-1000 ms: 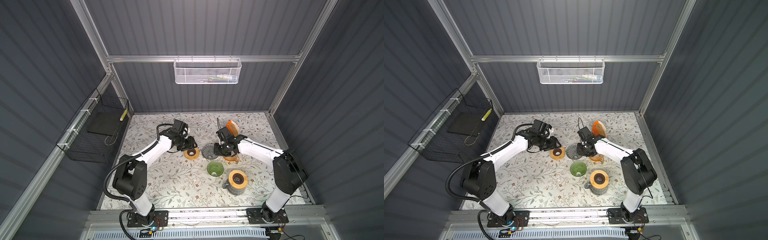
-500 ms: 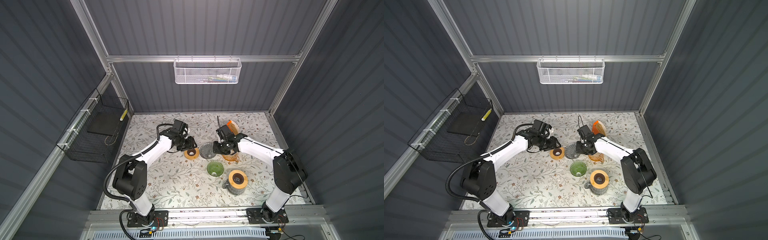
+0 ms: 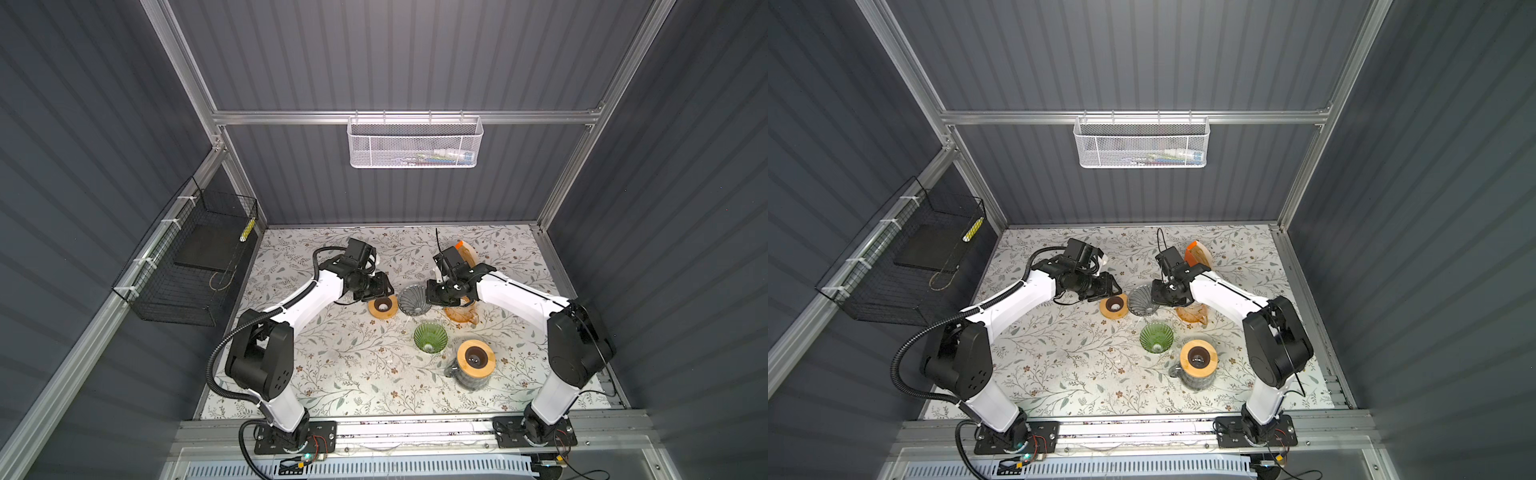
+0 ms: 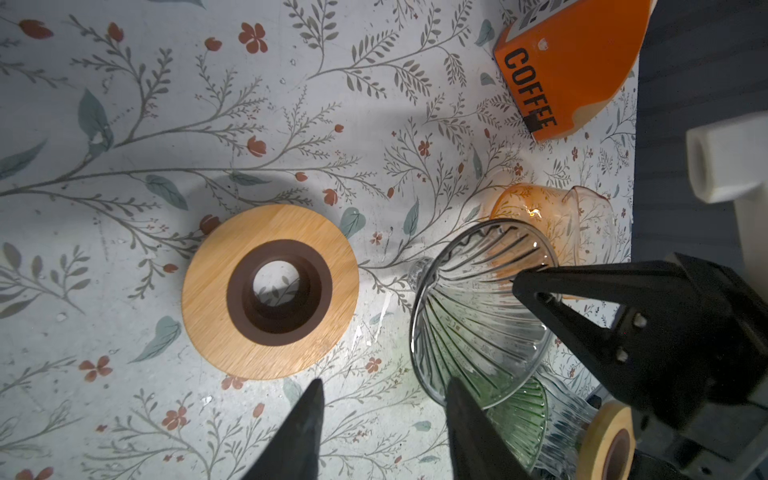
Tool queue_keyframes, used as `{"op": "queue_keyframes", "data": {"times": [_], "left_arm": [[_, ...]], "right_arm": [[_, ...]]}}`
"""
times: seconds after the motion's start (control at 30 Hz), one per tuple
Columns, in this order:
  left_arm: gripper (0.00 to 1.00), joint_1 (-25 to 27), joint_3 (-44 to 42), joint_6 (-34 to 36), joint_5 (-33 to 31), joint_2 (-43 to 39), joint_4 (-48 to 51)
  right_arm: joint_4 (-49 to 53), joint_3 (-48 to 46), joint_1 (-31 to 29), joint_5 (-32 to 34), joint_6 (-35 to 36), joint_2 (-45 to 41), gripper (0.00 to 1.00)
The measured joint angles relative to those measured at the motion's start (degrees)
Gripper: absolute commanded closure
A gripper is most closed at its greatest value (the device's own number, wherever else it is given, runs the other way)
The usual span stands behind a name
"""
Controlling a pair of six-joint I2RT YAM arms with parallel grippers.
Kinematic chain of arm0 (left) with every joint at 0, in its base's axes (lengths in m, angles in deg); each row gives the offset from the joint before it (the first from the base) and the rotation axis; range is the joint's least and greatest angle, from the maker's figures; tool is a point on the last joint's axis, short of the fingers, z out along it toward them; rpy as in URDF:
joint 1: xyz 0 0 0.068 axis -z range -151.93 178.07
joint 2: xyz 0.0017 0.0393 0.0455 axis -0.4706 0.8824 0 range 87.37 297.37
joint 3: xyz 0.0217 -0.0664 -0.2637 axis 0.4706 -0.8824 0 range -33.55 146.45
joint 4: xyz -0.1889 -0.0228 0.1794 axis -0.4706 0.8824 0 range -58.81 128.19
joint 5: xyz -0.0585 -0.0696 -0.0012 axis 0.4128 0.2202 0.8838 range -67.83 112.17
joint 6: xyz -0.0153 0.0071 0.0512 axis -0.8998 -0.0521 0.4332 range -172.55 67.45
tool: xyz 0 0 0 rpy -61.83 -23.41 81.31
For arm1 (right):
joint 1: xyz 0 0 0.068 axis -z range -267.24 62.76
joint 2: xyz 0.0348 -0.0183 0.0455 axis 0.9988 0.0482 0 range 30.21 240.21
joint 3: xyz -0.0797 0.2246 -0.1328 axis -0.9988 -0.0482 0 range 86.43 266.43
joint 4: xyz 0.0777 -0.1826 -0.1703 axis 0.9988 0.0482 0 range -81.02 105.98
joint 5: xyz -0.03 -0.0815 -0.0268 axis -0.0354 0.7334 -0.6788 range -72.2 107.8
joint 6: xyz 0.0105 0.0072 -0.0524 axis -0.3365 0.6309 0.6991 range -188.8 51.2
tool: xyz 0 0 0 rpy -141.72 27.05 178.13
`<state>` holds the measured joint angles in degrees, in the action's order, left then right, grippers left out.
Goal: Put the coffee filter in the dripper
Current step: 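Lift the clear dripper with the right gripper while the left gripper moves away, then carry the dripper toward the stand-topped clear pitcher while left gripper reaches toward COFFEE box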
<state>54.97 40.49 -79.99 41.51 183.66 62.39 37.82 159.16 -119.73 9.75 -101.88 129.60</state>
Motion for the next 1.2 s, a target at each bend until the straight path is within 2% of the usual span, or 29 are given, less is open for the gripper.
{"op": "queue_keyframes", "data": {"times": [0.23, 0.63, 0.87, 1.07, 1.2], "left_arm": [[0.53, -0.52, 2.05, 0.00, 0.00, -0.72, 0.98], [0.54, -1.25, 8.68, 0.00, 0.48, -2.89, 2.19], [0.56, -1.25, 15.28, 1.18, 4.24, -0.39, 3.65], [0.55, -1.22, 15.37, 1.49, 6.49, -0.37, 3.65], [0.55, -0.46, 15.65, 1.84, 7.37, -0.37, 3.96]], "right_arm": [[2.80, 2.21, 0.00, -0.15, 0.98, -4.39, 1.00], [8.39, 3.06, 0.11, 1.75, 1.60, -17.40, 1.00], [14.69, 2.34, 1.18, 4.74, 1.40, -28.46, 1.00], [21.70, 2.34, 3.32, 5.55, 1.38, -37.86, 1.00], [25.97, 2.34, 3.48, 6.12, 1.31, -41.05, 1.00]]}}
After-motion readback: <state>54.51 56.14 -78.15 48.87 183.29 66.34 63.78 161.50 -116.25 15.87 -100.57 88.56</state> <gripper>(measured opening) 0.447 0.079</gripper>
